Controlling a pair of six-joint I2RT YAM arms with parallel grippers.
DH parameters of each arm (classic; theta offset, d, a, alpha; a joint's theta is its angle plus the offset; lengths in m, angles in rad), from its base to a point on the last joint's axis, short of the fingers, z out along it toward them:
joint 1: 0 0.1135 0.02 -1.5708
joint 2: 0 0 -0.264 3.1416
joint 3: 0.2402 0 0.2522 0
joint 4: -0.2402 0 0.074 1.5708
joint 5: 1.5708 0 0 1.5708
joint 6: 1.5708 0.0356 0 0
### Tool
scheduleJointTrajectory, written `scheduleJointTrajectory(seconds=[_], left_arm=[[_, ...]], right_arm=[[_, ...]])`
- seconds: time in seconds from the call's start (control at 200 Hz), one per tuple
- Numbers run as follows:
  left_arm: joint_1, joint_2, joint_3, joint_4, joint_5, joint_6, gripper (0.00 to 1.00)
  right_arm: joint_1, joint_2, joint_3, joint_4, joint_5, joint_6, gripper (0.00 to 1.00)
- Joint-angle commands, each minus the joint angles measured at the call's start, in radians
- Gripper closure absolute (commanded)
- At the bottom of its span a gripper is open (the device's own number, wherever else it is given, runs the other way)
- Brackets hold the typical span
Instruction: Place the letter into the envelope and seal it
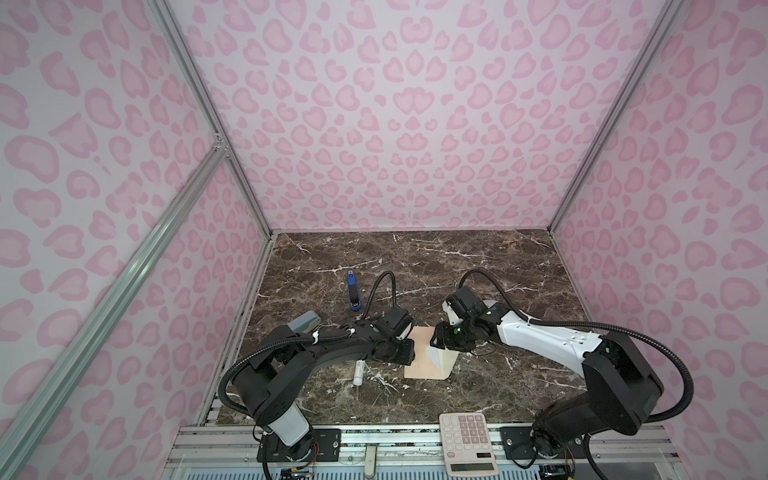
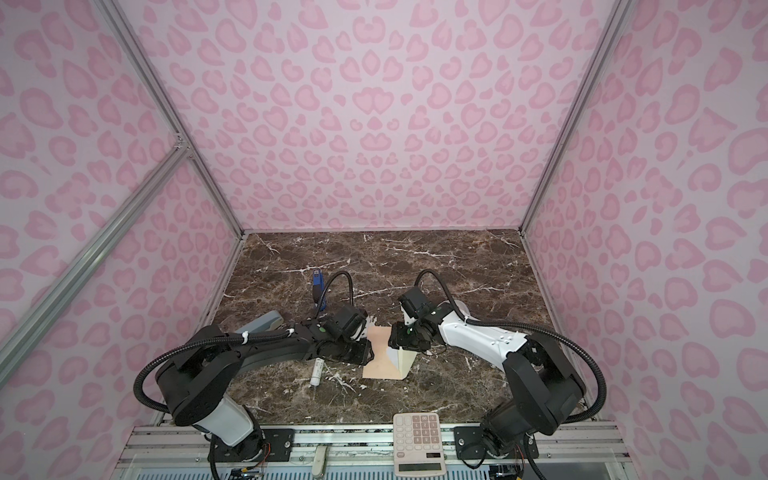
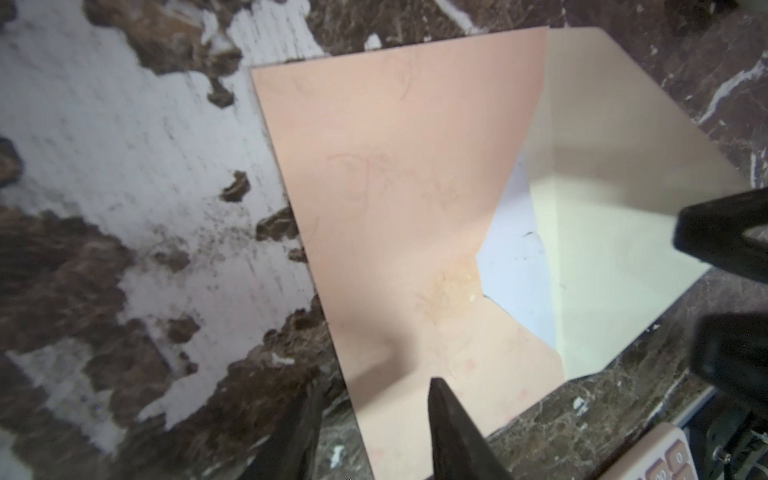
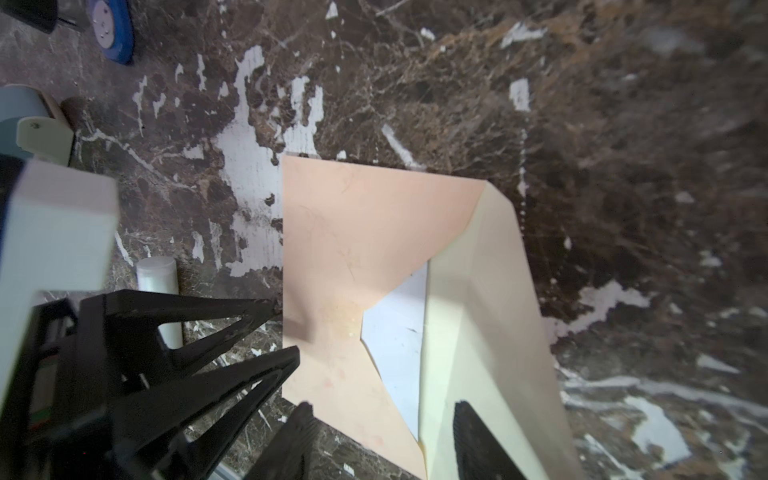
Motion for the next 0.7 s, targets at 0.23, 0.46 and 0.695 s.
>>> scheduleJointTrajectory(seconds=[0.23, 0.46, 0.695], left_arm=[[0.000, -0.033, 0.019, -0.103, -0.051, 0.000, 0.53], [0.001, -0.084, 0.044, -0.148, -0.081, 0.005, 0.48], [0.001, -0.231, 0.074, -0.232, -0.169, -0.002, 0.44]], right_arm=[[-0.034, -0.126, 0.034, -0.096, 0.023, -0.049, 0.41], [-0.073, -0.236, 0.041, -0.096, 0.035, -0.062, 0.41], [-0.088, -0.347, -0.070, 0.014, 0.097, -0.046, 0.43]])
